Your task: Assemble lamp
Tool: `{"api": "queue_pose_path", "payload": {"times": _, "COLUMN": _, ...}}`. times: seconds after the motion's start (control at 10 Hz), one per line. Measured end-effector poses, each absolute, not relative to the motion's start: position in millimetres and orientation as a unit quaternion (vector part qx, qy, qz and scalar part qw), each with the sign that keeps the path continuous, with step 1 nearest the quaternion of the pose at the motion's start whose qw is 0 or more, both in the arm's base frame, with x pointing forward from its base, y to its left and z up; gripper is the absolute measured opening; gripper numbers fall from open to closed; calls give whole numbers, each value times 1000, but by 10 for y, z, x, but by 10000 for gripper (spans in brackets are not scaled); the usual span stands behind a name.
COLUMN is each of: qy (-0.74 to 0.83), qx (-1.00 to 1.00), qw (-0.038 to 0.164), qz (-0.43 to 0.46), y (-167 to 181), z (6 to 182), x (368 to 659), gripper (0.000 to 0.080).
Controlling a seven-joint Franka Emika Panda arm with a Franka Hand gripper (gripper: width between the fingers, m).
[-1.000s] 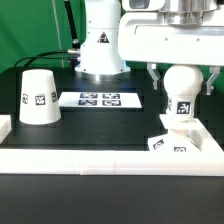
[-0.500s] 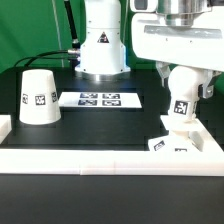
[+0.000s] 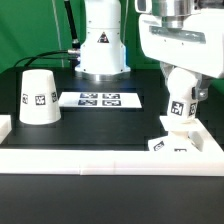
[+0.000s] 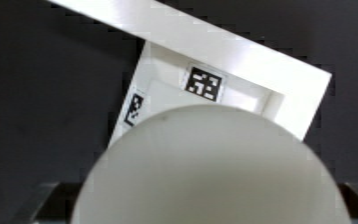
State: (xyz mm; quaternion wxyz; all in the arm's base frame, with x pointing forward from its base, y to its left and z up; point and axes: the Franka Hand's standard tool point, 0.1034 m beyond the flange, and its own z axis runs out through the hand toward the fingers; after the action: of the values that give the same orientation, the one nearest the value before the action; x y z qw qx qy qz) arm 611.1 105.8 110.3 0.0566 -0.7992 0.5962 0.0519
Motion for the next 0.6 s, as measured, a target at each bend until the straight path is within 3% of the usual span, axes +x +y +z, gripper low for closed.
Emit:
{"api": "queue_pose_path", "payload": {"times": 0.4, "qy": 623, "qx": -778, "qw": 60, "qz": 56, "y": 1085, "z": 1105, "x": 6113, "gripper": 579}}
{"api": "queue_pose_path", "payload": {"times": 0.5, "qy": 607, "qx": -790, "qw": 61, "qz": 55, "y": 1085, "z": 1104, "x": 6112, "gripper": 678}}
{"api": "queue_pose_path", "payload": {"times": 0.6, "qy": 593, "qx": -801, "qw": 61, "qz": 55, "y": 1083, "z": 1101, "x": 6109, "gripper": 678}}
